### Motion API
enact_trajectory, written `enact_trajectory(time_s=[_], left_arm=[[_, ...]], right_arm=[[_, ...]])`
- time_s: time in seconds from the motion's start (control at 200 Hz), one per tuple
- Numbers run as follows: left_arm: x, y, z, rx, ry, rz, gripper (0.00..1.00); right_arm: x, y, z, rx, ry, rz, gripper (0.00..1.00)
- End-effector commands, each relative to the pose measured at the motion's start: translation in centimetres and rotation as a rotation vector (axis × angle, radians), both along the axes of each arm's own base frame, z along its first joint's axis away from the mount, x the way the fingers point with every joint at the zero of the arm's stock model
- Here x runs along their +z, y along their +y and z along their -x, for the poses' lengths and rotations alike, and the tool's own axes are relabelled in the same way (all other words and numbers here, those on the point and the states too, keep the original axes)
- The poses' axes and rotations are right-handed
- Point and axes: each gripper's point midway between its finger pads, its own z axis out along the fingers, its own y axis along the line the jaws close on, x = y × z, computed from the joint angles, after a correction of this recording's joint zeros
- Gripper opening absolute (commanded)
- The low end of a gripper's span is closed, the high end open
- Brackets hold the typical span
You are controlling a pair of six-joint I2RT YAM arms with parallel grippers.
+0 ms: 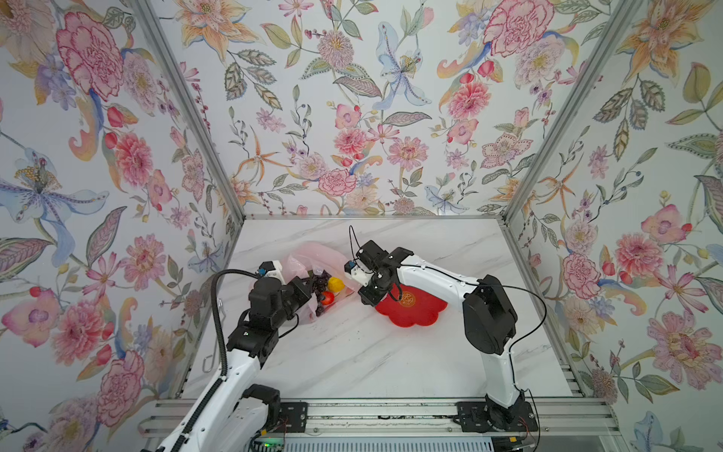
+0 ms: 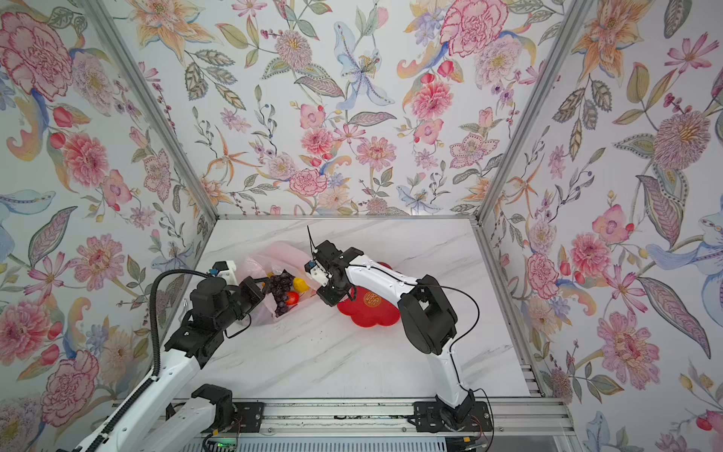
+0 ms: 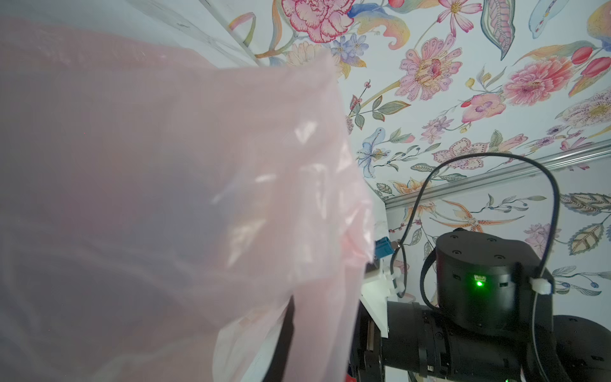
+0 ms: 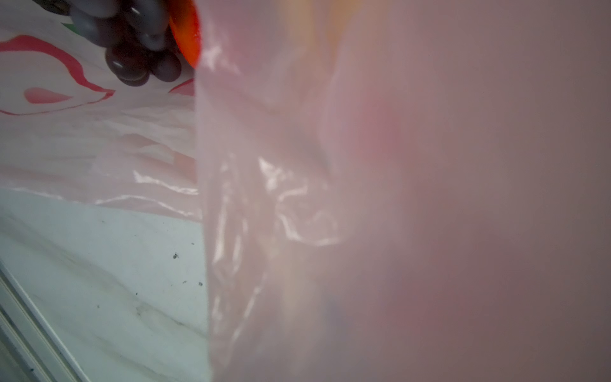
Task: Place the fruits into the plastic bag
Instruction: Shake the plastic bag at the middle-left of the table.
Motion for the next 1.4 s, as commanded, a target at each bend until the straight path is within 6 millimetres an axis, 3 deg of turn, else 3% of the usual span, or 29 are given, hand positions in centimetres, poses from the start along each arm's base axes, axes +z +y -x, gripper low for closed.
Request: enact_trajectory(time_s=[0.0, 0.12, 0.35, 0.696, 0.826, 0.836, 1.156, 1.396], left_arm=[[1.5, 0.1, 0.0, -0.013, -0.035, -0.009, 0.0], [1.3, 0.2, 0.1, -0.013, -0.032, -0.008, 0.0], [1.1, 0.2, 0.0, -0.013, -0.03, -0.005, 0.0], [1.4, 0.1, 0.0, -0.014, -0.036, -0.004, 0.0], [1.4, 0.3, 0.1, -0.01, -0.035, -0.006, 0.0], [1.4, 0.3, 0.1, -0.01, -0.035, -0.006, 0.0], [1.9, 0.6, 0.4, -0.003, -0.046, -0.019, 0.0], [3.7, 1.1, 0.3, 0.006, -0.072, -0.058, 0.0]], right_arm=[[0.4, -0.3, -0.2, -0.017, 0.009, -0.012, 0.12], [0.6, -0.7, -0.1, -0.025, 0.013, -0.017, 0.0], [1.8, -0.7, -0.6, -0.058, 0.039, -0.07, 0.0], [7.1, 1.5, -2.7, -0.147, 0.183, -0.356, 0.0], [10.7, 3.2, -3.1, -0.172, 0.292, -0.527, 0.0], [11.1, 2.6, -3.9, -0.194, 0.294, -0.545, 0.0], [24.3, 5.1, -7.9, -0.245, 0.41, -1.044, 0.0], [29.7, 6.8, -7.9, -0.183, 0.4, -1.139, 0.0]])
